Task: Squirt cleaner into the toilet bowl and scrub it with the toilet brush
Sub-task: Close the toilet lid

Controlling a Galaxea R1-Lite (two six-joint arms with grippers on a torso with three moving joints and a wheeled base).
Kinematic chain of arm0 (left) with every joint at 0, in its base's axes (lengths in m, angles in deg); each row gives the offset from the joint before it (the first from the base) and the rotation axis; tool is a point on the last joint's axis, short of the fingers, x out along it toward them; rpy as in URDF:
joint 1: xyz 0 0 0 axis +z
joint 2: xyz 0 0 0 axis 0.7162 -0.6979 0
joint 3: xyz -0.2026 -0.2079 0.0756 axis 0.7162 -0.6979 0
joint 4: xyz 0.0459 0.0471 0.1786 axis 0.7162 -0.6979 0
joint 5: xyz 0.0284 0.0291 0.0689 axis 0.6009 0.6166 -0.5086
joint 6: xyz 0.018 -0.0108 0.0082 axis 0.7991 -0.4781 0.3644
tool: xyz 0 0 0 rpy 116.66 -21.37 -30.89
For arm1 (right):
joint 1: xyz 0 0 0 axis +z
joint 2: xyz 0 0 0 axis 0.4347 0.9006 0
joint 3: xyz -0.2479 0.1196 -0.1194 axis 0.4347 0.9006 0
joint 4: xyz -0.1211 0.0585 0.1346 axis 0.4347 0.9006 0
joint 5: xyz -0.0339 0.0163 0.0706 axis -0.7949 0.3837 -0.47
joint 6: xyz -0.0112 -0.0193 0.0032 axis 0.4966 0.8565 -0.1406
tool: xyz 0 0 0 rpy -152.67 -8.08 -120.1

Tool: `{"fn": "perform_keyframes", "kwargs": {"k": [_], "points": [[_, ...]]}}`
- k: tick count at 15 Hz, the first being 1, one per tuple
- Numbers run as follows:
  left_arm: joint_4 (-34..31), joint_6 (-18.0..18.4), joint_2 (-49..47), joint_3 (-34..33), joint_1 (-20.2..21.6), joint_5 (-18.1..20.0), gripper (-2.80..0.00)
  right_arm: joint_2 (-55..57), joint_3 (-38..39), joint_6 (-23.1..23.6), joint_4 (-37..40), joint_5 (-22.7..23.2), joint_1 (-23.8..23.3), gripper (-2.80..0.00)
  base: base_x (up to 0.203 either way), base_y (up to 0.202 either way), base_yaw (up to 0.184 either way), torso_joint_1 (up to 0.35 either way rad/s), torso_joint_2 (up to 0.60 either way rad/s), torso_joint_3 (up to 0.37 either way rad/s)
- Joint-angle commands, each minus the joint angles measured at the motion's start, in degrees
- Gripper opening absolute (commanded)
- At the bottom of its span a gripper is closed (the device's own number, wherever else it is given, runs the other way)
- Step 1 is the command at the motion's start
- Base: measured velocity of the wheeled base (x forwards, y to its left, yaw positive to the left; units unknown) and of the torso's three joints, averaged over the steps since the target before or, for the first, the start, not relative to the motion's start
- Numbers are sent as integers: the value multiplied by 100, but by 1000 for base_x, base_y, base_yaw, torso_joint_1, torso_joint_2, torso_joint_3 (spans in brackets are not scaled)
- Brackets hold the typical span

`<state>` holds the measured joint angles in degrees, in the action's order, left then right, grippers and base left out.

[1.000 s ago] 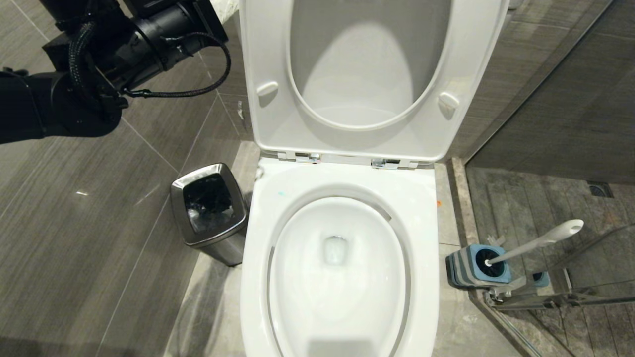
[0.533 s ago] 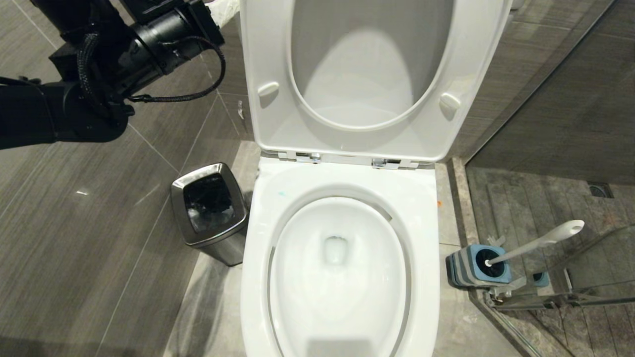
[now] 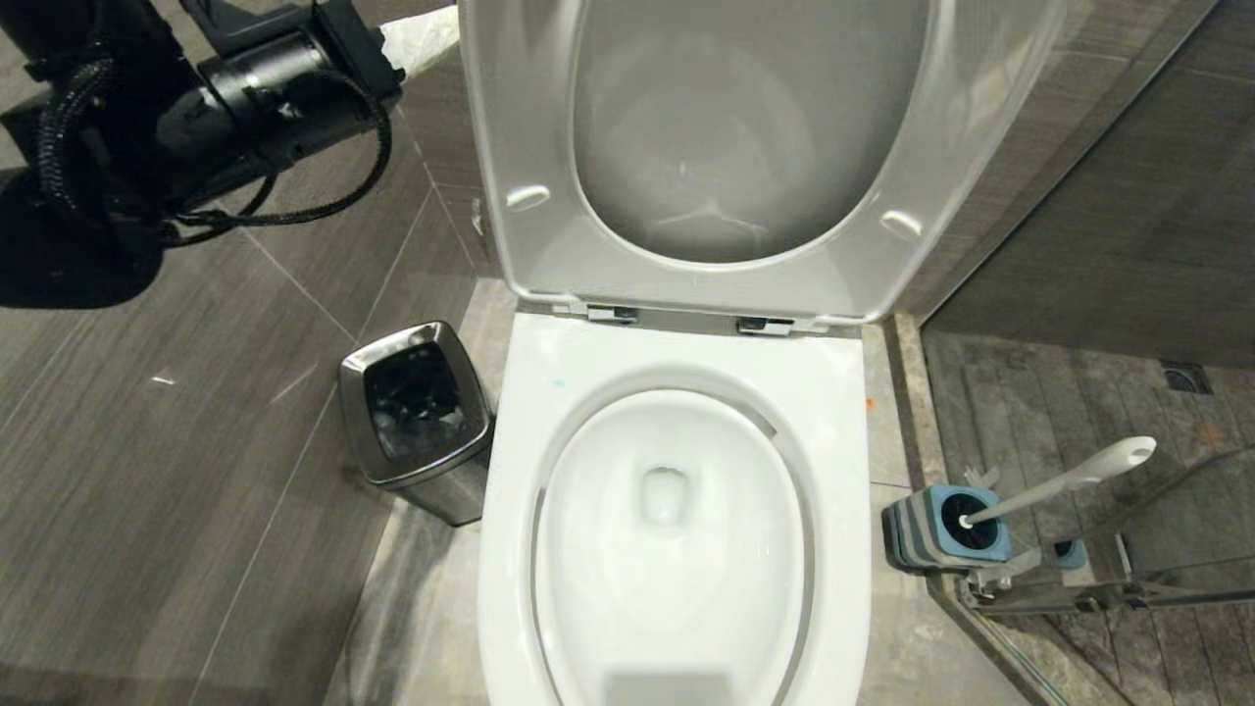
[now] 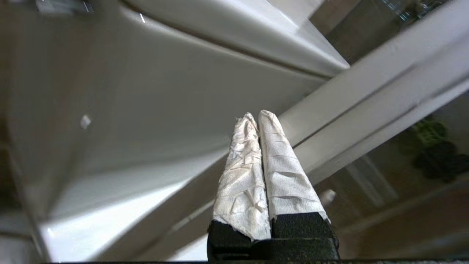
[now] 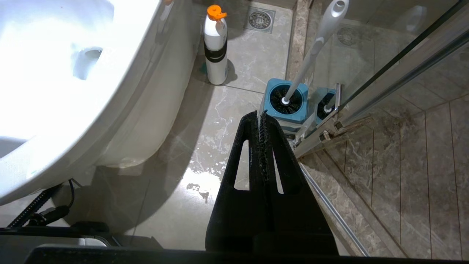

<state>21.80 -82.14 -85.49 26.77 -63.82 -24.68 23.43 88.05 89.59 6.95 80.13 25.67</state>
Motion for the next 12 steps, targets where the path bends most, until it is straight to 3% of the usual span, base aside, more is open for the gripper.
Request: {"fn": "perform_keyframes", "kwargs": {"k": [1, 4, 7, 12], "points": [[-882, -162, 951, -458, -94, 257, -280, 2, 1, 2, 0, 0, 1, -280, 0, 0, 0, 0, 0, 0], [-2628, -248, 1710, -653, -121, 814, -280, 2, 1, 2, 0, 0, 1, -280, 0, 0, 0, 0, 0, 0], [-3601, -256, 2098, -673, -126, 1199, -280, 2, 1, 2, 0, 0, 1, -280, 0, 0, 0, 0, 0, 0], [-3170, -230, 2156, -665, -66, 1073, -280, 2, 1, 2, 0, 0, 1, -280, 0, 0, 0, 0, 0, 0]]}}
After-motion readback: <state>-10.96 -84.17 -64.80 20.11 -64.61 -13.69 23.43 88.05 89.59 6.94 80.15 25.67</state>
